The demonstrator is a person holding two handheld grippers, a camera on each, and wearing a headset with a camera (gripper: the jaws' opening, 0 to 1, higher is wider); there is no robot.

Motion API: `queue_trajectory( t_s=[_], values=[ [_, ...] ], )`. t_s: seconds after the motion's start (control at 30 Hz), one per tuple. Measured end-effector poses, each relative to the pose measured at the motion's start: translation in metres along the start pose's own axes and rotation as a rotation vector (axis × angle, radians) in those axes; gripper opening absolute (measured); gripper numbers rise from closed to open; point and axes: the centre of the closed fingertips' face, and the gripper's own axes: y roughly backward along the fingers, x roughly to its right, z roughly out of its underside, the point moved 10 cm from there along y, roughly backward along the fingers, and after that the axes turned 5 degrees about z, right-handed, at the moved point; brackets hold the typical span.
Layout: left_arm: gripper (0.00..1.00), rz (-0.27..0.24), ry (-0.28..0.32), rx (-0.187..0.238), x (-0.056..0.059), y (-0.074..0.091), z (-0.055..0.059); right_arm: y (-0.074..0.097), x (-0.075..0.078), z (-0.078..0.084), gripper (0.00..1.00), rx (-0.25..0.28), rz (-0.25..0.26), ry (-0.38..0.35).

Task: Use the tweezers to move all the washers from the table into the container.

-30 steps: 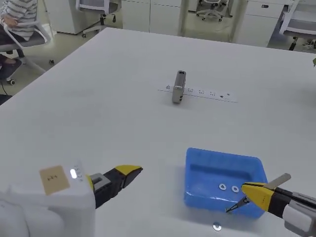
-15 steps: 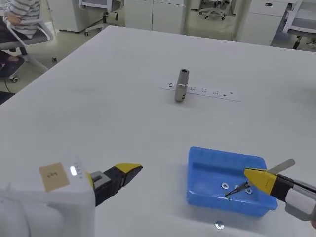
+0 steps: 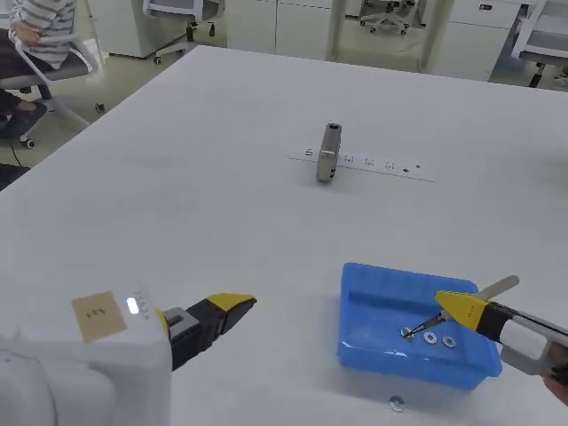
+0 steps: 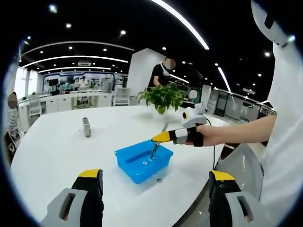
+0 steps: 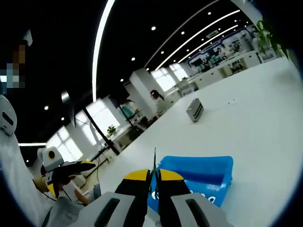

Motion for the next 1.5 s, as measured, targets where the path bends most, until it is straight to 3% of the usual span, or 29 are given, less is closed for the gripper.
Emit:
queue_trajectory(
  t_s=[0.5,0.7,1.0,1.3,1.5],
  values=[
    [0.94,-0.008,-0.007,-0.003,0.0,0.001,-0.002,-0.021,0.008,-0.002,0.03,0.002,0.048,0.017],
    [0.94,-0.008,-0.008,-0.006,0.0,0.002,-0.002,-0.032,0.014,0.002,0.03,-0.026,0.073,0.04],
    [0.94,-0.015,-0.003,-0.007,-0.001,0.003,-0.001,-0.035,0.021,0.006,0.03,-0.055,0.125,0.068],
    [0.94,-0.005,-0.009,-0.01,0.0,0.001,-0.002,-0.042,0.014,0.007,0.03,-0.082,0.139,0.18],
    [0.94,-0.004,-0.012,-0.012,-0.001,0.001,-0.002,-0.045,0.01,0.011,0.03,-0.129,0.136,0.32]
  ],
)
